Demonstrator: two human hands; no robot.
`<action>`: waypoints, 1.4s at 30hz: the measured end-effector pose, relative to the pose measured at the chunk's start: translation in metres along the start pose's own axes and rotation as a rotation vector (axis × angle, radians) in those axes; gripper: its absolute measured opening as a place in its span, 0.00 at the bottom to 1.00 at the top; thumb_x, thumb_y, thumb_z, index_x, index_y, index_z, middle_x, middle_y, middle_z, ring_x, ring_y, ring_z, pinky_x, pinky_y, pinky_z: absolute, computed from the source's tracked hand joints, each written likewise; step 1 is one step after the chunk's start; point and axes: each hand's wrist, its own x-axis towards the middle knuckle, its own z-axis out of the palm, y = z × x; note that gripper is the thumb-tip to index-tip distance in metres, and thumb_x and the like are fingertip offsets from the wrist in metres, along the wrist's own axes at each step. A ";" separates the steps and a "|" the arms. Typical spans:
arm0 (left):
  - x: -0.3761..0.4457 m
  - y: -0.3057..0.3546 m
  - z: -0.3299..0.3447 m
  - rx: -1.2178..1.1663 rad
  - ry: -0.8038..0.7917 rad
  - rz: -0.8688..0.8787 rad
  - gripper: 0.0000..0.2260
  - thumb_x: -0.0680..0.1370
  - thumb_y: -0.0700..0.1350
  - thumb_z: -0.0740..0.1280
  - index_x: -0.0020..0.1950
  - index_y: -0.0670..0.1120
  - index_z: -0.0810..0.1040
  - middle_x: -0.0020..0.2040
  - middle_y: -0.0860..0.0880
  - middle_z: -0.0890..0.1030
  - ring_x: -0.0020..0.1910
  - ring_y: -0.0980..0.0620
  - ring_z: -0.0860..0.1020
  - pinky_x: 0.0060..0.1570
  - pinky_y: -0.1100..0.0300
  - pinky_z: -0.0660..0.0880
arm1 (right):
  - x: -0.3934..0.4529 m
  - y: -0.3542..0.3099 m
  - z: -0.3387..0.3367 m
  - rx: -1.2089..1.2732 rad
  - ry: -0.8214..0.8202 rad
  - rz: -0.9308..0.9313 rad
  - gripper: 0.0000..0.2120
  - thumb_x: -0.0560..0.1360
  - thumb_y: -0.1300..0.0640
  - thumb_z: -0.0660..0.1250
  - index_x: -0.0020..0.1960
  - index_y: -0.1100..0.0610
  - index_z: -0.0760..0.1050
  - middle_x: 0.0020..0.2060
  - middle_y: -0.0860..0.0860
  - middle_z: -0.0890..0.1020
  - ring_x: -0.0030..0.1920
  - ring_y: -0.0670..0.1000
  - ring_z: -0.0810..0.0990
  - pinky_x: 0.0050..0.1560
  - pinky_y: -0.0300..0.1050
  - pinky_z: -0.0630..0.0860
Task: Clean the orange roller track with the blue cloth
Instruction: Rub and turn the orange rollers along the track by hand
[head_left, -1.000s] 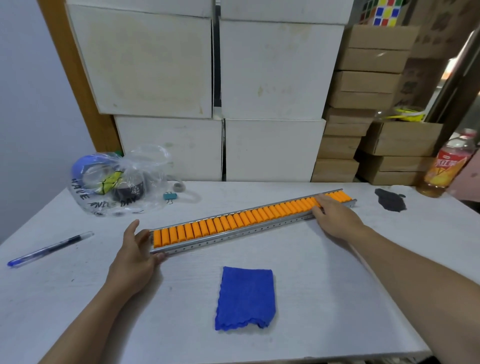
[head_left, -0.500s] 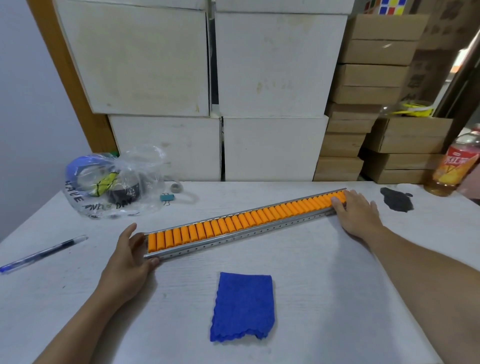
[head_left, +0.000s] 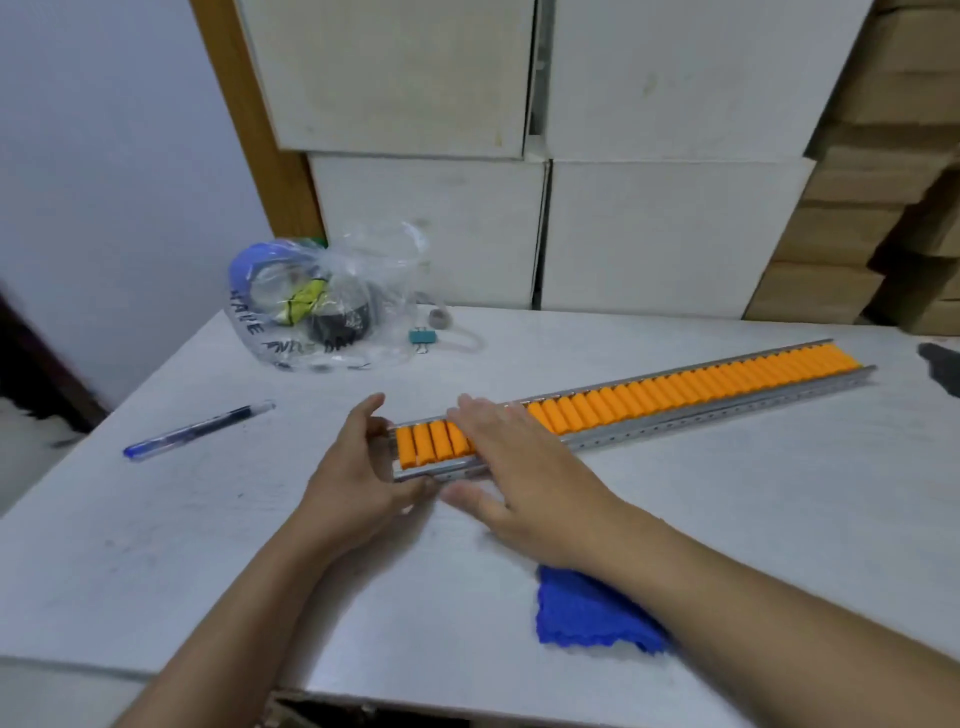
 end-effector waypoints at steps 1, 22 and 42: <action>-0.001 0.000 -0.001 -0.043 -0.009 0.001 0.45 0.58 0.50 0.75 0.71 0.55 0.58 0.57 0.55 0.72 0.54 0.61 0.75 0.49 0.69 0.70 | 0.006 -0.013 0.011 -0.015 -0.034 -0.068 0.35 0.75 0.36 0.54 0.75 0.54 0.55 0.76 0.52 0.57 0.75 0.49 0.52 0.74 0.46 0.43; -0.004 -0.012 -0.001 0.183 -0.014 0.187 0.32 0.62 0.61 0.66 0.65 0.56 0.68 0.55 0.62 0.70 0.57 0.67 0.70 0.52 0.77 0.64 | -0.015 0.030 0.013 -0.196 -0.072 0.260 0.35 0.77 0.34 0.43 0.77 0.53 0.50 0.76 0.47 0.53 0.75 0.44 0.47 0.72 0.42 0.42; -0.005 -0.011 -0.003 -0.107 -0.043 0.092 0.43 0.53 0.55 0.70 0.66 0.66 0.58 0.55 0.71 0.69 0.50 0.61 0.77 0.52 0.55 0.74 | 0.021 -0.046 0.041 0.050 -0.114 -0.019 0.31 0.78 0.38 0.50 0.74 0.56 0.60 0.76 0.51 0.57 0.75 0.46 0.48 0.73 0.46 0.41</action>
